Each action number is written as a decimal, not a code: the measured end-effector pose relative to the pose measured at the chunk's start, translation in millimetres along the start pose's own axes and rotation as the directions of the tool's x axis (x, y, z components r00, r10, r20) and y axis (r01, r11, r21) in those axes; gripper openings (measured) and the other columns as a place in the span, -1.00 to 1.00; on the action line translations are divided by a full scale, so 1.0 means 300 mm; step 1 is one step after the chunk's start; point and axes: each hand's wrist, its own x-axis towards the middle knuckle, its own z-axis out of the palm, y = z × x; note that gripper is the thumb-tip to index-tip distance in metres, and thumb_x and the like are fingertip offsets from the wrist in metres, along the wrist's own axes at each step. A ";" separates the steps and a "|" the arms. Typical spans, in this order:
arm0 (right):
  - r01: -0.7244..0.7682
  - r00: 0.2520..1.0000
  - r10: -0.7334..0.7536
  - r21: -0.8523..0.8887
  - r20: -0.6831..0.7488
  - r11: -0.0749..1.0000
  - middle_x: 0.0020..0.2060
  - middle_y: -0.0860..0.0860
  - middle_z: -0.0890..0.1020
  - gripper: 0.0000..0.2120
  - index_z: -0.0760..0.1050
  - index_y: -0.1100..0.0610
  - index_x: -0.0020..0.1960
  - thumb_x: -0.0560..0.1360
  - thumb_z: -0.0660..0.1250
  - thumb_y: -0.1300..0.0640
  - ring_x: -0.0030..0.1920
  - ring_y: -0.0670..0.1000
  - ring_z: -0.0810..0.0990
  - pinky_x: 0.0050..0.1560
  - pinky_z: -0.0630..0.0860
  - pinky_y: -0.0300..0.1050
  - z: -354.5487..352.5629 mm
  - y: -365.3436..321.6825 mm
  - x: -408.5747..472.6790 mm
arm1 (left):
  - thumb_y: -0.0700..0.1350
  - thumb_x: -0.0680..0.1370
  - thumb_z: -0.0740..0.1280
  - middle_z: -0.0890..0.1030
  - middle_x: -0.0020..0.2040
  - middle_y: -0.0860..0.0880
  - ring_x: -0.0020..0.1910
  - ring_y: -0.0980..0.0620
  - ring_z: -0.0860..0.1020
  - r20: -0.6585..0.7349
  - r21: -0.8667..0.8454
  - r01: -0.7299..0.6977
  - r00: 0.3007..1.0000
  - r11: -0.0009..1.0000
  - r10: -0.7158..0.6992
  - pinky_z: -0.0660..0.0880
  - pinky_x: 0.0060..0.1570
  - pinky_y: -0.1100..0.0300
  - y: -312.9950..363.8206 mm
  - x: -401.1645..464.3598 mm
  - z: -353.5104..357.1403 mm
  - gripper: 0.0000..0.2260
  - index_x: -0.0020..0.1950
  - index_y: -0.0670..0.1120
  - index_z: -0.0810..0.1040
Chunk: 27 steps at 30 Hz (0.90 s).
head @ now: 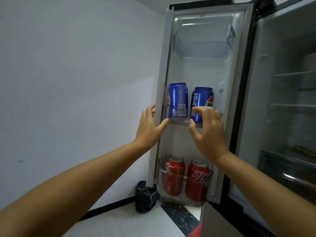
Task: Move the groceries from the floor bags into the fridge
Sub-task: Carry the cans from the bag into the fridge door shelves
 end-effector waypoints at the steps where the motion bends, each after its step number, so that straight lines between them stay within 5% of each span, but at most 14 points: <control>1: 0.026 0.998 -0.027 0.014 0.055 1.000 -0.02 0.08 0.54 -0.67 0.45 0.17 0.16 0.48 0.18 0.02 -0.01 0.07 0.50 0.02 0.43 -0.04 0.013 -0.033 -0.029 | 0.03 0.54 0.33 0.37 0.35 -0.07 0.28 0.05 0.40 0.013 0.006 0.019 1.000 1.000 -0.019 0.40 0.22 0.19 -0.029 -0.040 -0.030 -0.44 0.46 -0.06 0.20; 7: -0.089 0.920 0.025 0.148 0.391 0.985 -0.04 0.05 0.55 -0.75 0.48 0.17 0.17 0.52 0.27 0.14 -0.07 0.01 0.51 -0.03 0.52 0.04 0.150 -0.313 -0.220 | 0.01 0.57 0.28 0.52 0.15 -0.07 0.07 0.07 0.50 0.057 0.148 0.143 0.987 0.979 -0.153 0.47 0.05 0.23 -0.219 -0.333 -0.348 -0.64 0.32 -0.09 0.38; 13: -0.177 0.576 0.017 0.104 0.817 0.979 0.28 0.03 0.44 -0.62 0.34 0.07 0.35 0.57 0.20 -0.02 0.22 0.06 0.48 0.19 0.46 0.00 0.383 -0.831 -0.484 | -0.03 0.59 0.25 0.58 -0.03 -0.02 -0.09 0.09 0.52 0.062 0.364 0.330 0.924 0.871 -0.377 0.38 -0.13 0.33 -0.437 -0.743 -0.875 -0.77 0.19 -0.11 0.49; 19: -0.198 0.382 -0.139 0.228 0.914 0.953 0.29 0.03 0.43 -0.66 0.37 0.06 0.32 0.57 0.19 -0.01 0.17 0.06 0.51 0.15 0.47 -0.03 0.549 -1.402 -0.711 | -0.03 0.57 0.26 0.58 -0.13 0.00 -0.19 0.07 0.52 -0.066 0.491 0.522 0.821 0.698 -0.567 0.37 -0.27 0.35 -0.576 -1.105 -1.417 -0.83 0.08 -0.09 0.51; 24: -0.125 0.227 -0.343 0.377 0.911 0.918 0.29 0.04 0.42 -0.63 0.36 0.06 0.34 0.57 0.19 -0.03 0.17 0.09 0.52 0.16 0.49 0.03 0.675 -1.801 -0.822 | -0.06 0.55 0.30 0.56 -0.21 0.01 -0.19 0.03 0.52 -0.258 0.494 0.666 0.726 0.559 -0.637 0.44 -0.14 0.14 -0.627 -1.336 -1.773 -0.88 -0.01 -0.09 0.53; 27: -0.066 0.167 -0.439 0.455 0.883 0.888 0.31 0.06 0.41 -0.62 0.35 0.07 0.34 0.58 0.18 -0.04 0.16 0.11 0.53 0.15 0.48 0.03 0.749 -2.003 -0.859 | -0.09 0.55 0.30 0.55 -0.16 -0.01 -0.16 0.01 0.52 -0.335 0.491 0.735 0.654 0.467 -0.678 0.40 -0.14 0.19 -0.657 -1.458 -1.944 -0.84 0.06 -0.14 0.53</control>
